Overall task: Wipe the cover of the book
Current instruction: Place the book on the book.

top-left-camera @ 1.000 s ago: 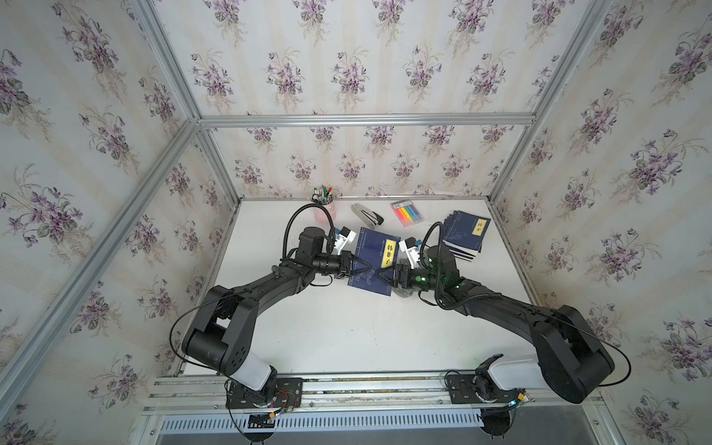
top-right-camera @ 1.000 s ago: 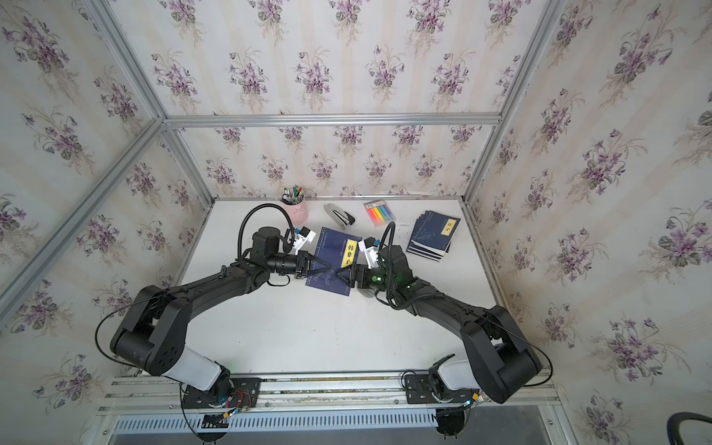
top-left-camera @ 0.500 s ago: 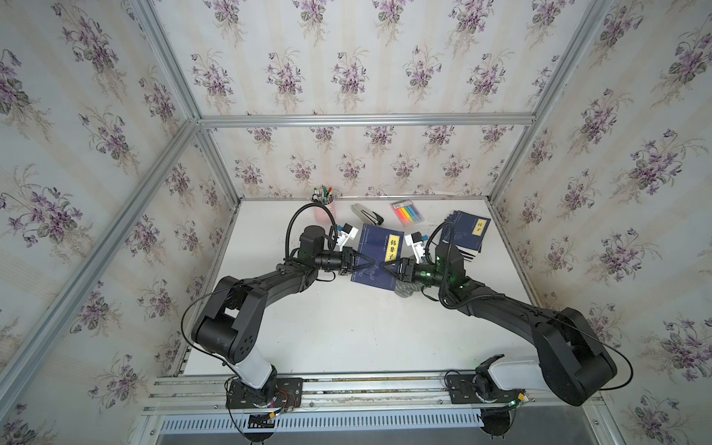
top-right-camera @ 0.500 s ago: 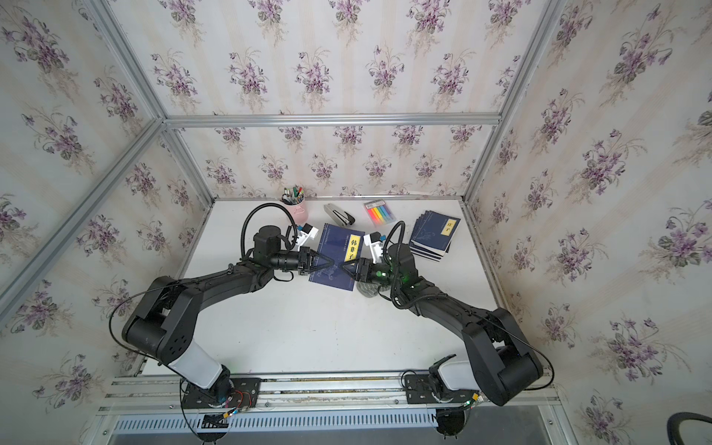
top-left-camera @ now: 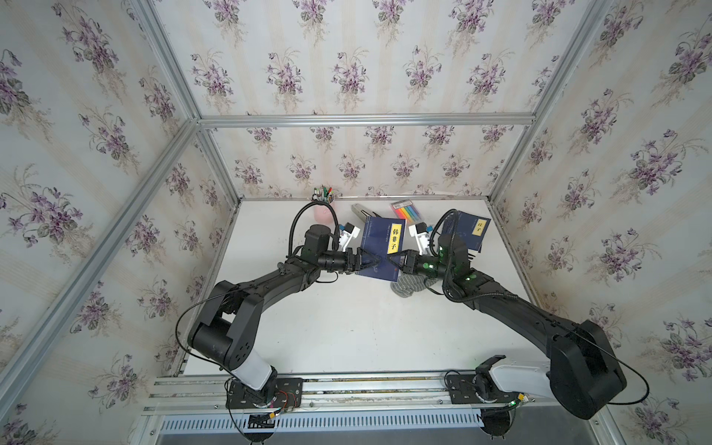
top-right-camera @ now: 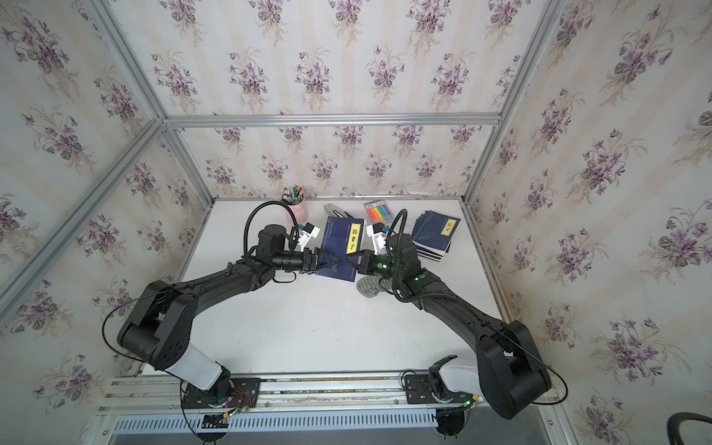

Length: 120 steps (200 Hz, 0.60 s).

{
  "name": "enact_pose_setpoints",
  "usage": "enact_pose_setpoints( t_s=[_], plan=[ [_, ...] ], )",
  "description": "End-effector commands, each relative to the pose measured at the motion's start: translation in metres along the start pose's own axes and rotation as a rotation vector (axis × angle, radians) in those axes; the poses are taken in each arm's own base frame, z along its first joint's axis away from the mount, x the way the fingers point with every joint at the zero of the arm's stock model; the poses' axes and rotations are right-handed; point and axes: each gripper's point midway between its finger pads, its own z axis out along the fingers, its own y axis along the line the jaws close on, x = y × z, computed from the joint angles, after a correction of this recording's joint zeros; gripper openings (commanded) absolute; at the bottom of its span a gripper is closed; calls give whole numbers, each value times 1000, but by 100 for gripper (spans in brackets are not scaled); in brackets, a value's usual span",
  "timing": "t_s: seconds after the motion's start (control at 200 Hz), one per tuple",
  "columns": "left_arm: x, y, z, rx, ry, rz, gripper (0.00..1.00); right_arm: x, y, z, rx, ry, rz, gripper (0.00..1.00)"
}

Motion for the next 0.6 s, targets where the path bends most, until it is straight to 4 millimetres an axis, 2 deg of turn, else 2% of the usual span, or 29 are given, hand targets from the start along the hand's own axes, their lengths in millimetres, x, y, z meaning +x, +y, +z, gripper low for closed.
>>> enact_pose_setpoints(
  t_s=[0.0, 0.105, 0.27, 0.395, 0.515, 0.595],
  plan=[
    [14, 44, -14, -274, 39, 71, 86, -21, -31, -8, 105, -27, -19, 0],
    [19, 60, -24, -391, 59, 103, 87, -56, -74, -21, 197, -70, 11, 0],
    [26, 73, -39, -487, 61, 145, 88, -107, -154, -51, 408, -73, 21, 0],
    [30, 82, -48, -545, 50, 167, 88, -139, -195, -79, 433, -107, 86, 0],
    [31, 106, -62, -648, -6, 170, 89, -156, -229, -103, 466, -104, 129, 0],
    [33, 108, -66, -656, -12, 167, 89, -158, -253, -121, 531, -95, 159, 0]
  ],
)
